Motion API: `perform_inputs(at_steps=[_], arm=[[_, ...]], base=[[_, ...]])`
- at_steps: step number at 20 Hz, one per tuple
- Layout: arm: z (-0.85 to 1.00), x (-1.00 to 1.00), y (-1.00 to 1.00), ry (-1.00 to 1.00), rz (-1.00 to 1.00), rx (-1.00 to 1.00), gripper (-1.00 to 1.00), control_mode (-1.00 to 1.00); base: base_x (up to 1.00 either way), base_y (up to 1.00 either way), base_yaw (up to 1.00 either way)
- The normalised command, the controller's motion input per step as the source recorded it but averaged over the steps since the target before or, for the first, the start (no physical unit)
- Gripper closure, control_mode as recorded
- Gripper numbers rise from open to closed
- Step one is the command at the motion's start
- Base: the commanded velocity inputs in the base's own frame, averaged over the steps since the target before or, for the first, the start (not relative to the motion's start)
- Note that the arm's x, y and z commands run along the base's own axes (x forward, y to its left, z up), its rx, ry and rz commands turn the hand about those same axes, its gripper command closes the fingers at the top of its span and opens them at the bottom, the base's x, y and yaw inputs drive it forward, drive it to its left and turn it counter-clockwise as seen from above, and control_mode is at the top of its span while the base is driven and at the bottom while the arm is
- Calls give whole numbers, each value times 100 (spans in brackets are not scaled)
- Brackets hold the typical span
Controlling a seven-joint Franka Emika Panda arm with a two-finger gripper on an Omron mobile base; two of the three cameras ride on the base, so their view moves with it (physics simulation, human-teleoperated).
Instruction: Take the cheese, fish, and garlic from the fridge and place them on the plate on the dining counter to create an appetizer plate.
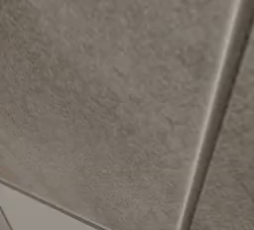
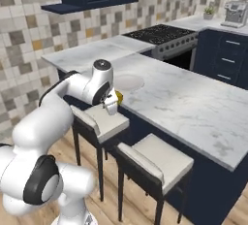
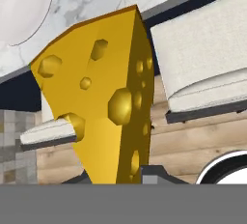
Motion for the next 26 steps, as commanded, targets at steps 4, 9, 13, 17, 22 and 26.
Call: perform_inputs(at_steps=[4,9,13,17,22,26], arm=[[0,0,0,0,0,0,100,100],[0,0,0,0,0,0,100,100],[0,0,0,0,0,0,100,100],[0,0,0,0,0,0,100,100],[0,0,0,0,0,0,100,100],[0,0,0,0,0,0,100,100]], base=[[-2,94,-22],[48,66,-27],[56,40,-32],[62,18,-30],[83,8,-25],[78,16,-23]])
